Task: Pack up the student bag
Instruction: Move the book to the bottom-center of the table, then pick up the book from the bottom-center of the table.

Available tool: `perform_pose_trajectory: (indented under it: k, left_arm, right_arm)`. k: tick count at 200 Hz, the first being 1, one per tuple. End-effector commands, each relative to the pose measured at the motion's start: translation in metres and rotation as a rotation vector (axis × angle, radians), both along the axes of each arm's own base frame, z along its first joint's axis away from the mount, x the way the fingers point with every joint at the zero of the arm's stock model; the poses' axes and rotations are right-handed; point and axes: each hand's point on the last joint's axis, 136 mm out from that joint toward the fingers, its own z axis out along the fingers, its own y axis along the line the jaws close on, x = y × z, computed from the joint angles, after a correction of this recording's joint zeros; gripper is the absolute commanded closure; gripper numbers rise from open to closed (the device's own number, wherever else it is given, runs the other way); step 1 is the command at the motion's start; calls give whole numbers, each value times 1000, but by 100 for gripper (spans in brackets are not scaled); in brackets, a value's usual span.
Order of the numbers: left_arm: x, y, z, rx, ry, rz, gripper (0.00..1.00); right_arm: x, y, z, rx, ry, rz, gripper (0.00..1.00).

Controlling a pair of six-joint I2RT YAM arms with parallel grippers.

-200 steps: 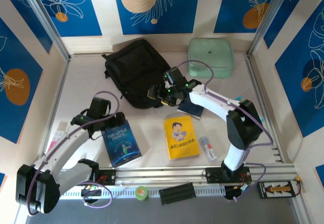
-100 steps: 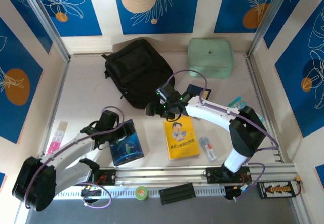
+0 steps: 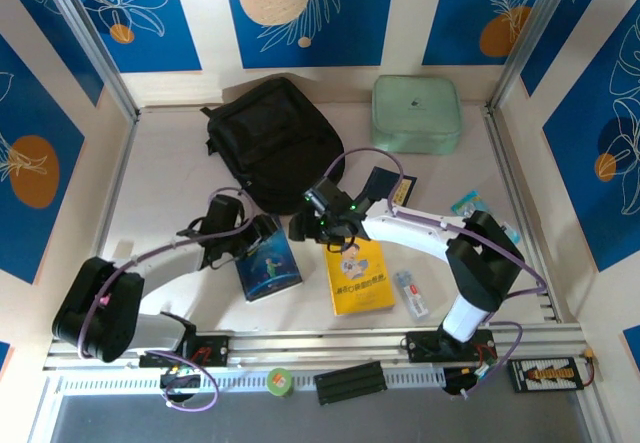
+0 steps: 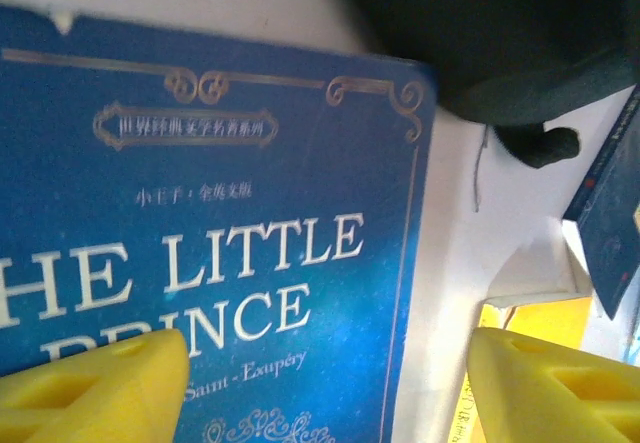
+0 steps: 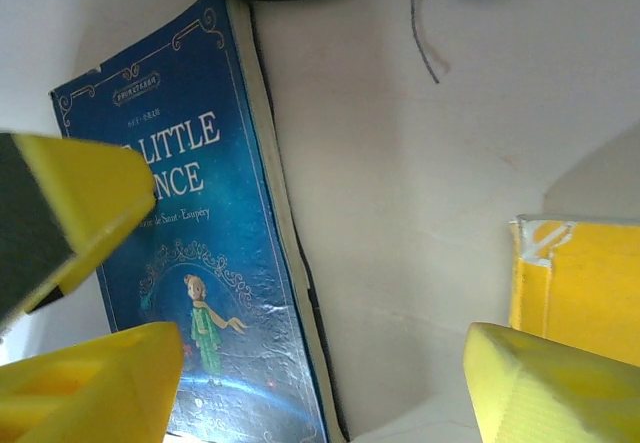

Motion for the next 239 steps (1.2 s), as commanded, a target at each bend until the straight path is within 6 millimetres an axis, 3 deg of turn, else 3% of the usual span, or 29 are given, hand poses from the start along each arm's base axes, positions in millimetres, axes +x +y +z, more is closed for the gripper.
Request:
perform_pose_trajectory:
  k: [1,33,57,79,108,126,167,225,239]
  left_arm:
    - [4,2,27,18,-57,-114,24]
    - [-14,48,26,161,-41,-97,14]
    - [-27,72,23,276,-29,-114,0]
    - [-38,82,19,326,-14,-107,0]
    - [-52,80,6,276,8,-83,0]
    - [-58,72,-1,223,22,-97,4]
    - [-70,61,-10,163,91,-145,24]
    - [-77,52,-27,112,148,-176,39]
    - [-77,51,-30,109,157,-182,47]
  right_arm:
    - [4,19,4,-4,-51,36,26]
    - [2,31,-11,-32,-12,52,30]
    - [-1,40,-22,-31,31,73,35]
    - [-6,46,-33,-42,72,105,41]
    - [-10,45,-50,-84,122,116,49]
    - [-11,45,-58,-96,135,122,54]
    - [-11,42,-77,-147,147,142,67]
    - [-13,30,-89,-184,165,132,74]
    - [-13,30,-92,-180,165,132,76]
